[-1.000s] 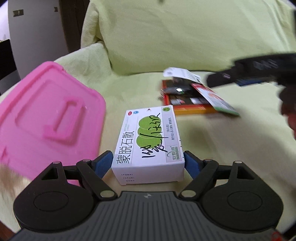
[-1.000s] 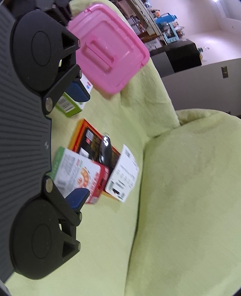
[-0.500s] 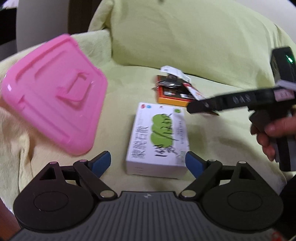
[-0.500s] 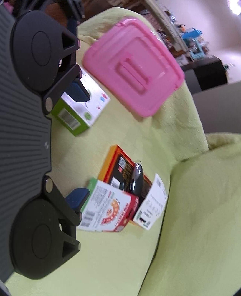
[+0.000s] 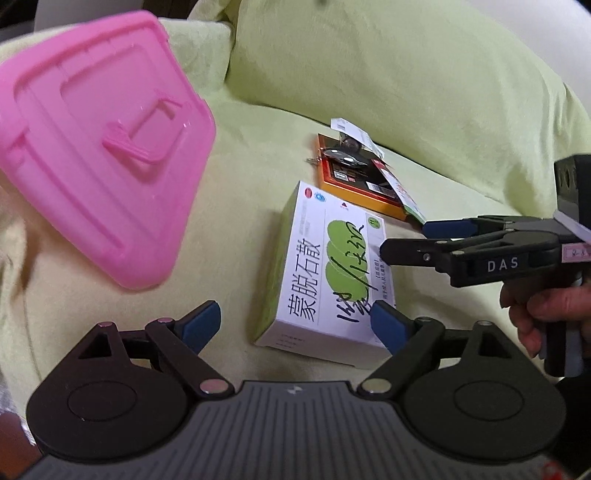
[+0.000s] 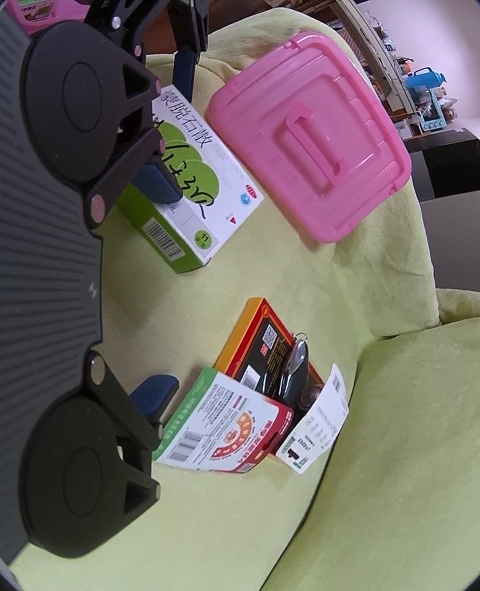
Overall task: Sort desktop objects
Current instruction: 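Move the left gripper to the white-and-green medicine box on the sofa, then tip the white-and-green box onto its end with the left gripper while the right tool approaches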
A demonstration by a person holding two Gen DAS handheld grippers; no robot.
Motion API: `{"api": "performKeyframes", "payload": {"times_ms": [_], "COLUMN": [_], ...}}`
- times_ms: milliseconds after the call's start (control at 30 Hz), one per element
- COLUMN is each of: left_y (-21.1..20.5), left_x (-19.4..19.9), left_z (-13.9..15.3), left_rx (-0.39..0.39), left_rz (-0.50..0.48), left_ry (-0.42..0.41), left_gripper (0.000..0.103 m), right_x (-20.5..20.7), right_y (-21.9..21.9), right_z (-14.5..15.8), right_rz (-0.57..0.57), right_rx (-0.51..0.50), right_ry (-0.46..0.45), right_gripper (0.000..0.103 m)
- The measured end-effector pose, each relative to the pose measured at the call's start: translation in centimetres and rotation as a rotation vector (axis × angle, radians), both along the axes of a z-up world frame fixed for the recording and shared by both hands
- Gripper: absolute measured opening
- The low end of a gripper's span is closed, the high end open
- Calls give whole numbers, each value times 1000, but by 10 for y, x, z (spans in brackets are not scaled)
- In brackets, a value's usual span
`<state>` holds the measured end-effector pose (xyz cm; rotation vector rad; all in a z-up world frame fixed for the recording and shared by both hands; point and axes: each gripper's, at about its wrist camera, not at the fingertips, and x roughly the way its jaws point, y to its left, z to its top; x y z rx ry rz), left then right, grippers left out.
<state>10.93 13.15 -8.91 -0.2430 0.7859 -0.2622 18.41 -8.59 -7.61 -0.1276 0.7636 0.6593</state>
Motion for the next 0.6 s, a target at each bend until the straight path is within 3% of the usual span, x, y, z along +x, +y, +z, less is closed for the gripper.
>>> {"api": "performKeyframes", "payload": {"times_ms": [167,333,433,600], "left_y": [-11,-28,-42,-75], "left_x": [0,-5,-10,-23], "left_z": [-4,2,8,15], "left_rx": [-28,51,155,392], "left_rz": [-63,-76,-108,-220], "left_ry": [16,-29,-70,-157], "left_gripper": [85,83,82,81], "right_x": [-3,-2,5,19], "right_y": [-4,-8,-20,-41], "right_z": [1,4,8,8], "right_rz": [-8,-38,-80,-161], "right_rx": [-19,-9,82,234], "right_ry": [-12,-13,25,129], "right_gripper": [97,97,97,97]}}
